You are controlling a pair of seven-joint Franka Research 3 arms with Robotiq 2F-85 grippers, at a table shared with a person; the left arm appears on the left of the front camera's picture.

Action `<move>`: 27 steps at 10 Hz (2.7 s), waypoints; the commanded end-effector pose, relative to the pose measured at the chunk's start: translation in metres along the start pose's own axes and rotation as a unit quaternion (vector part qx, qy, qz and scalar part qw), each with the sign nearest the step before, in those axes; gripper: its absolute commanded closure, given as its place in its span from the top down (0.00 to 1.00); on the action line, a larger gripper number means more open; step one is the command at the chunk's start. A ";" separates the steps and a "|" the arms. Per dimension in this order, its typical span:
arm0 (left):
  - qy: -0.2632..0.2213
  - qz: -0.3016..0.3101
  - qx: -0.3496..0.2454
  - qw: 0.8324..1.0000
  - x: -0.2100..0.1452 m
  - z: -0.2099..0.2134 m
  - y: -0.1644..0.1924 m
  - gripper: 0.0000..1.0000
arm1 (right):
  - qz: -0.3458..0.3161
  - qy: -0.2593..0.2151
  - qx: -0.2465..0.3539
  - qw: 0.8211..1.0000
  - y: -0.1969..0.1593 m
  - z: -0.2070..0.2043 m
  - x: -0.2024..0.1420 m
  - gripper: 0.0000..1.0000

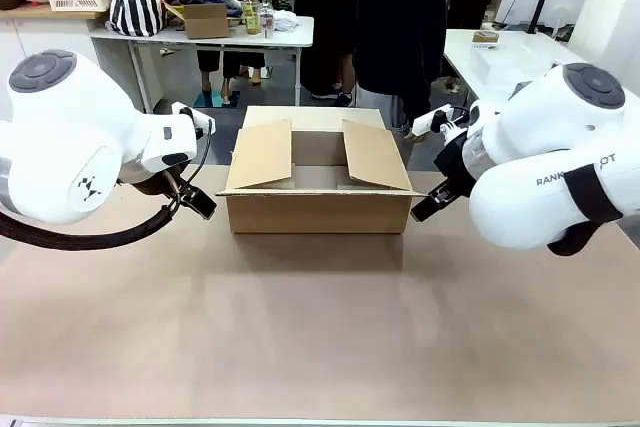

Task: Pack the gift set into the box.
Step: Place both hands on the side flaps of the Package Box and spread them outward.

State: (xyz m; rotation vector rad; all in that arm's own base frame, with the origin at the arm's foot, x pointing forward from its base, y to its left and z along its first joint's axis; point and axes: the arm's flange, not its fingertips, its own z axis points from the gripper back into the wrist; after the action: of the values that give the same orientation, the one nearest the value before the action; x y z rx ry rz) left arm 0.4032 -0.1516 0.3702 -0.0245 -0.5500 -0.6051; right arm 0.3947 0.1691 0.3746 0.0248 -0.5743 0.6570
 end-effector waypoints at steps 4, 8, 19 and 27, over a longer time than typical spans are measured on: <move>0.000 0.000 0.000 1.000 0.000 0.000 0.000 1.00 | 0.000 -0.001 0.000 1.000 0.000 0.000 0.000 1.00; 0.000 0.000 0.000 1.000 0.000 0.000 0.000 1.00 | 0.000 -0.001 0.000 1.000 0.000 0.000 0.000 1.00; -0.185 -0.103 -0.003 0.977 -0.042 0.205 -0.034 1.00 | -0.106 -0.148 -0.030 0.983 -0.020 0.215 -0.033 1.00; -0.174 0.143 -0.464 0.856 -0.009 0.248 0.036 1.00 | -0.402 -0.264 0.452 0.752 -0.090 0.220 -0.049 1.00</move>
State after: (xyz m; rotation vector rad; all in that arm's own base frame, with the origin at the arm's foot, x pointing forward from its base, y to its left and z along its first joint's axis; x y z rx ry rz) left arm 0.2969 -0.0992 0.5885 -0.6815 -0.8203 -0.8117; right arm 0.3144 0.0441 0.5549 0.5860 -0.6266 0.2825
